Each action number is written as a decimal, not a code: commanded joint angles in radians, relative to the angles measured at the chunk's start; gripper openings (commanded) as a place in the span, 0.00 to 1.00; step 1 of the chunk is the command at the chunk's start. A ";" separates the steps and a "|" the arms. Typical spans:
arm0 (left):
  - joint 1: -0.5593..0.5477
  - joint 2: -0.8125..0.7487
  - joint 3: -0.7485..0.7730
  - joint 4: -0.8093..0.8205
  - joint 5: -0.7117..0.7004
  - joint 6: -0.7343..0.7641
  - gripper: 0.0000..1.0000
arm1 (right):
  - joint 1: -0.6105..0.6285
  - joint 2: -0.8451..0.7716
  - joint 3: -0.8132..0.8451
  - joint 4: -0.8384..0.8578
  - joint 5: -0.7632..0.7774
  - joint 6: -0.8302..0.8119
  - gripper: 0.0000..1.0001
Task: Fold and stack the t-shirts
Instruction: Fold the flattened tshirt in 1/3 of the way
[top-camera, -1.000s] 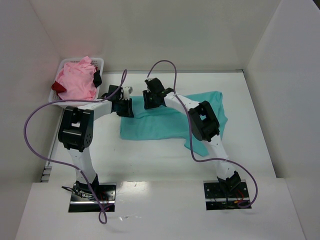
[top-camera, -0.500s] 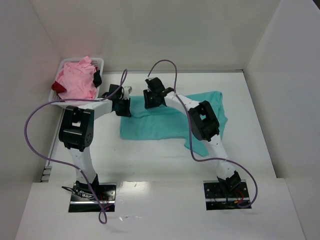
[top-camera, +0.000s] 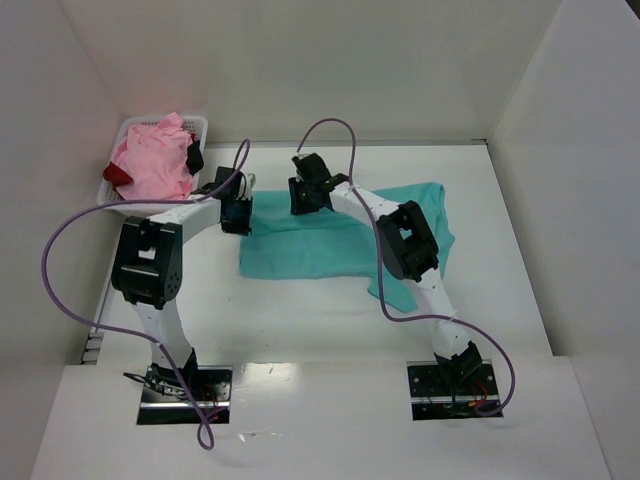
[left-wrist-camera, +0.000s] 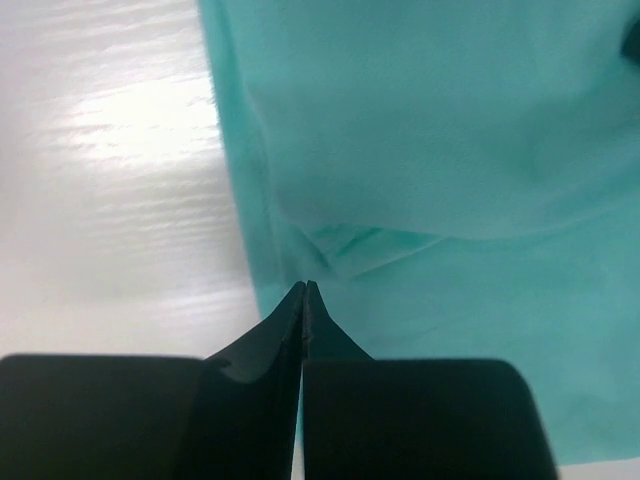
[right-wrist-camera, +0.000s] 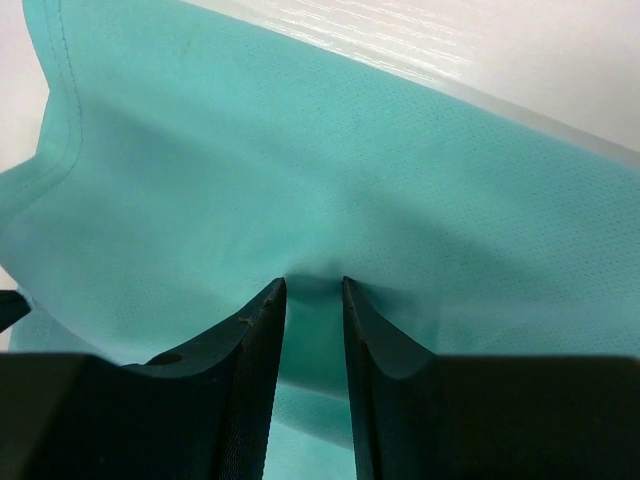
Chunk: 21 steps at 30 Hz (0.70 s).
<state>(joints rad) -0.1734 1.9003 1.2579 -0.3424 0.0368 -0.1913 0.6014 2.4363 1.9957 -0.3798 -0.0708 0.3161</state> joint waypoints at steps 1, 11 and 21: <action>0.005 -0.056 -0.017 -0.050 -0.066 -0.023 0.02 | -0.018 0.038 0.029 -0.022 0.028 -0.012 0.35; 0.023 -0.066 -0.026 -0.060 -0.118 -0.057 0.02 | -0.028 0.038 0.029 -0.022 0.028 -0.012 0.34; 0.023 -0.090 0.031 0.049 0.066 -0.077 0.47 | -0.028 0.038 0.029 -0.022 0.028 -0.012 0.34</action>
<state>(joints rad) -0.1543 1.8576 1.2404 -0.3580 0.0338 -0.2501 0.5903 2.4424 2.0033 -0.3771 -0.0704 0.3161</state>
